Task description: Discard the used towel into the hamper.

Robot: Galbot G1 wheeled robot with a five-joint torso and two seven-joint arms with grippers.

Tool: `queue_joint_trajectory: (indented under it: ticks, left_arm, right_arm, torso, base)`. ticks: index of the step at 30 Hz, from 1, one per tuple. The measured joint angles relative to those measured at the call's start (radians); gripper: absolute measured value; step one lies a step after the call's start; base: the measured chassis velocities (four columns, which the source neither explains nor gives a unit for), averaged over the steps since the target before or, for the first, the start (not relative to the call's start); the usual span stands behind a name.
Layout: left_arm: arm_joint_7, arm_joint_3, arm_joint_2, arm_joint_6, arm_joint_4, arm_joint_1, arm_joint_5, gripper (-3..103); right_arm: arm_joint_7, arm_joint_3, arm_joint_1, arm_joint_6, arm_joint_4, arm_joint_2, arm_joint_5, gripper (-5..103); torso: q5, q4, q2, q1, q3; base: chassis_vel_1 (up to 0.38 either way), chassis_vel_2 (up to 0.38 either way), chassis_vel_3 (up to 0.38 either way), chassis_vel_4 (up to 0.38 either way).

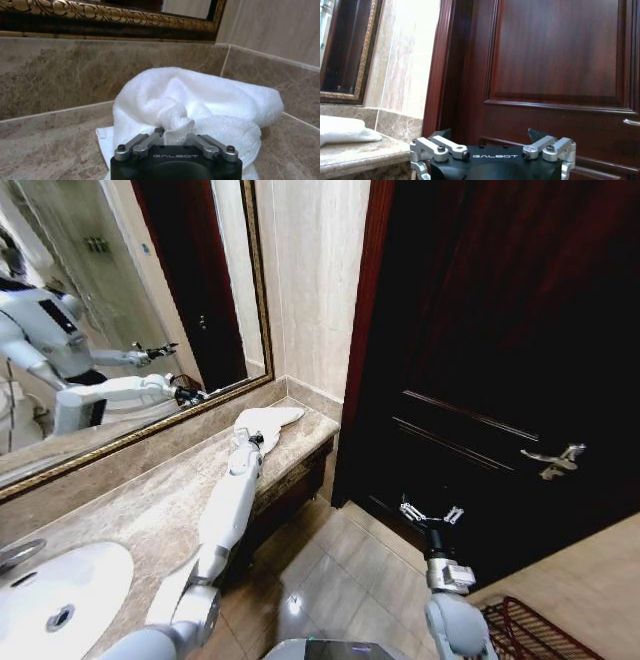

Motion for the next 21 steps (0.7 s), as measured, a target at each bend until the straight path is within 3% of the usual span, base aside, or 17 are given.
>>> queue_joint_trajectory:
  ticks: [4,14,21]
  left_arm:
    - [0.021,-0.003,0.003,-0.025,-0.012,0.016,0.0,6]
    - [0.048,-0.01,0.019,-0.058,-0.076,0.048,-0.014,6]
    - [0.06,-0.007,0.037,-0.133,-0.226,0.137,-0.025,6]
  right_arm:
    - [0.001,-0.002,0.001,-0.001,0.004,0.002,0.0,100]
    - [-0.001,-0.006,-0.011,-0.001,0.017,0.008,-0.007,100]
    - [-0.001,-0.005,-0.016,0.0,0.024,0.01,-0.009,100]
  torso:
    - [-0.0001,0.0,0.0,0.0,0.0]
    - [-0.0001,-0.0001,0.0,0.0,0.0]
    - [-0.0002,0.0,0.0,0.0,0.0]
  base:
    - [0.0,0.0,0.0,0.0]
    - [0.0,0.0,0.0,0.0]
    - [0.0,0.0,0.0,0.0]
